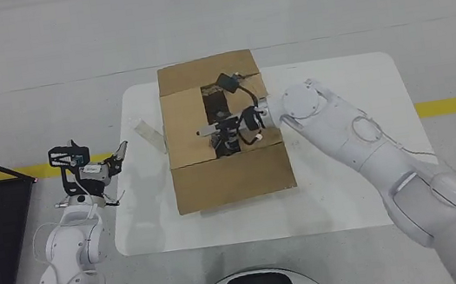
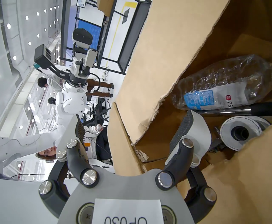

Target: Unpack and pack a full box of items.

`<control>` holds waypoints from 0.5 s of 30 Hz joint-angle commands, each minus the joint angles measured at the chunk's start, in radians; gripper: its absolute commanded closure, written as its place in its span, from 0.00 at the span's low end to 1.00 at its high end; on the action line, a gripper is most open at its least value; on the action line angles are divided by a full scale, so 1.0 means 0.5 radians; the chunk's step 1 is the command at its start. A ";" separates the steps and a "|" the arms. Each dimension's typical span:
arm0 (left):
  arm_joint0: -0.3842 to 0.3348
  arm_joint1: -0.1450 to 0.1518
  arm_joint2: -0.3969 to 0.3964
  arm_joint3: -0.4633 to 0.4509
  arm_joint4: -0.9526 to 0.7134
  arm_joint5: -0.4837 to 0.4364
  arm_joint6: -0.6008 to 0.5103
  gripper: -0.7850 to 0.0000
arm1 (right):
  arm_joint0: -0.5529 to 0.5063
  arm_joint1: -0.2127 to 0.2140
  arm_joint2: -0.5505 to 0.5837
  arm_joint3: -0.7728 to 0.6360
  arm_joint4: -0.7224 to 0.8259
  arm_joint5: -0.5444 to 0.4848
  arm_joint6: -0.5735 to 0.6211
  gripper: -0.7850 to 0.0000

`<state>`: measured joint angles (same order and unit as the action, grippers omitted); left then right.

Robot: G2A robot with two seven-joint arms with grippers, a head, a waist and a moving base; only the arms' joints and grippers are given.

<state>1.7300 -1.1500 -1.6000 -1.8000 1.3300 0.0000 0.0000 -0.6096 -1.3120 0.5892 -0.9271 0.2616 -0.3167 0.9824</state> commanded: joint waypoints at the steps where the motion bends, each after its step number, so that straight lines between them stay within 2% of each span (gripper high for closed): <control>1: 0.000 0.000 0.000 0.000 0.000 0.000 0.000 0.00 | 0.020 -0.031 -0.032 0.033 0.019 0.069 0.008 0.00; 4: 0.000 0.000 0.000 0.000 0.000 0.000 0.000 0.00 | 0.057 -0.095 -0.081 0.113 0.121 0.112 0.099 0.00; 6: 0.000 0.000 0.000 0.000 0.000 0.000 0.000 0.00 | 0.081 -0.136 -0.067 0.195 0.339 0.023 0.283 0.00; 13: 0.000 0.000 0.000 0.000 0.000 0.000 0.000 0.00 | 0.117 -0.233 0.029 0.438 0.852 -0.386 0.656 0.00; 15: 0.000 0.000 0.000 0.000 0.000 0.000 0.000 0.00 | 0.123 -0.249 0.031 0.439 0.895 -0.370 0.672 0.00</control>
<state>1.7300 -1.1500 -1.6000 -1.8000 1.3300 0.0000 0.0000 -0.5490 -1.4342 0.6050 -0.7044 0.7027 -0.5122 1.3181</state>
